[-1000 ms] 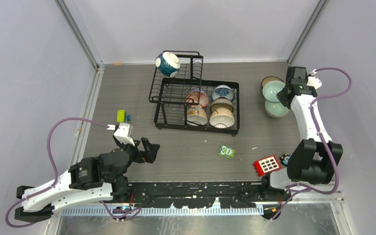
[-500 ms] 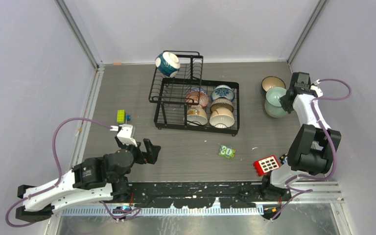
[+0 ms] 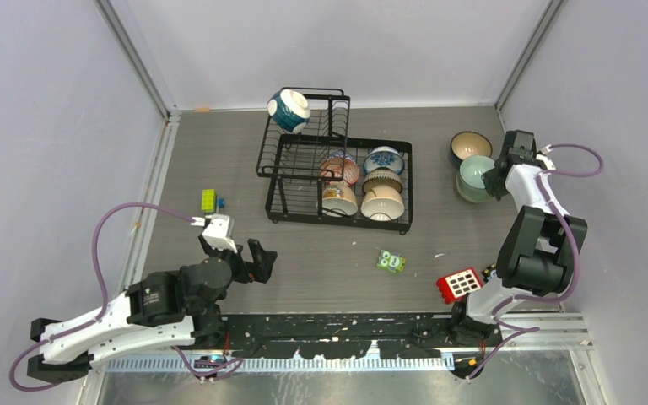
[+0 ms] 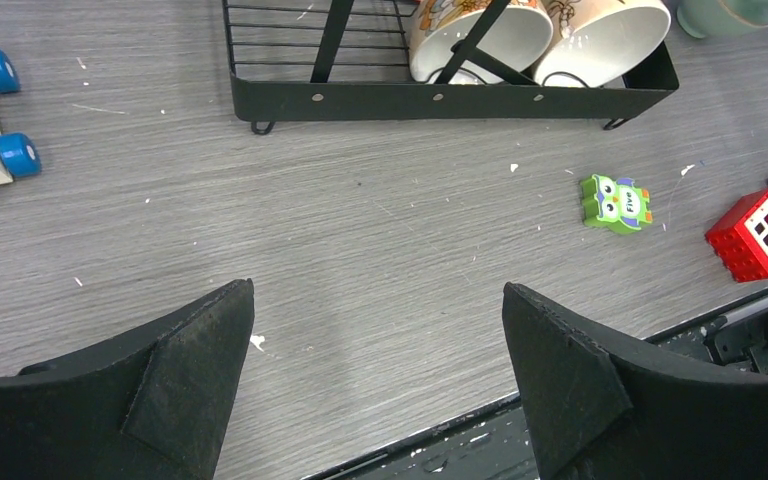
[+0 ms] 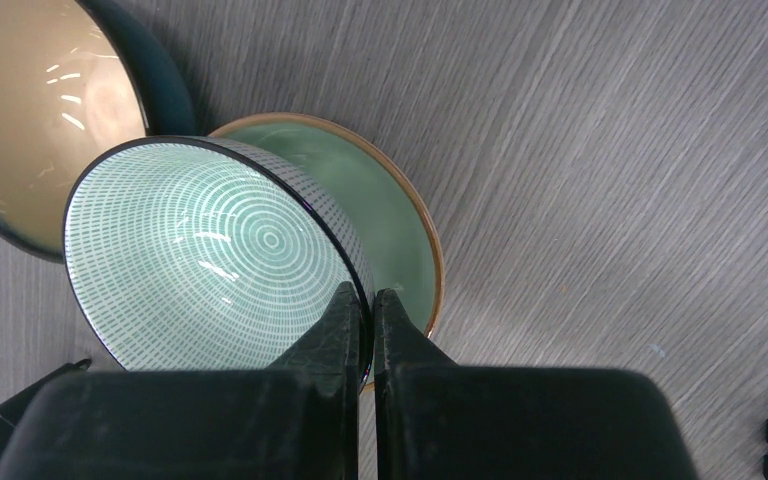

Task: Unload the bowls from the dish rack
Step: Place the bowl with the bowl.

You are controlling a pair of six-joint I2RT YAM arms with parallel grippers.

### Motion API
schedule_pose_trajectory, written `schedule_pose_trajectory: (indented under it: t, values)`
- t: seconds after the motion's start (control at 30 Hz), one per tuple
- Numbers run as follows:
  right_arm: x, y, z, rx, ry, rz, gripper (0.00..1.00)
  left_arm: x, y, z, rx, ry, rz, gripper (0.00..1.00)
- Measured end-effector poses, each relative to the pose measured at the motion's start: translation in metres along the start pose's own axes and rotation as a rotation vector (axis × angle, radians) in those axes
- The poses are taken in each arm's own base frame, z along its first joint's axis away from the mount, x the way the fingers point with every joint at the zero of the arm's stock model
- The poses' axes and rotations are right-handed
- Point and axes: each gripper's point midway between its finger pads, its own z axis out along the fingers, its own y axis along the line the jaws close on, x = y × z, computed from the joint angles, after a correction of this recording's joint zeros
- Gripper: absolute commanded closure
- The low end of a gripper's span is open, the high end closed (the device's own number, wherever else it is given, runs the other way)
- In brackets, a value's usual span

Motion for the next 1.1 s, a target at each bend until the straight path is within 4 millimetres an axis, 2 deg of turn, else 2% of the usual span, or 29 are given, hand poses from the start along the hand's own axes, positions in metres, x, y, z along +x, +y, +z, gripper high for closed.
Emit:
schedule_pose_trajectory:
  t: [0.4,1.1]
  values:
    - [0.011,-0.01,0.012,0.03,0.026,-0.004,0.99,0.002,0.0,0.001,-0.003,0.002,-0.01,0.05]
    - [0.009,-0.006,0.012,0.009,0.024,0.007,0.59,0.002,0.0,0.001,-0.004,0.003,-0.017,0.05]
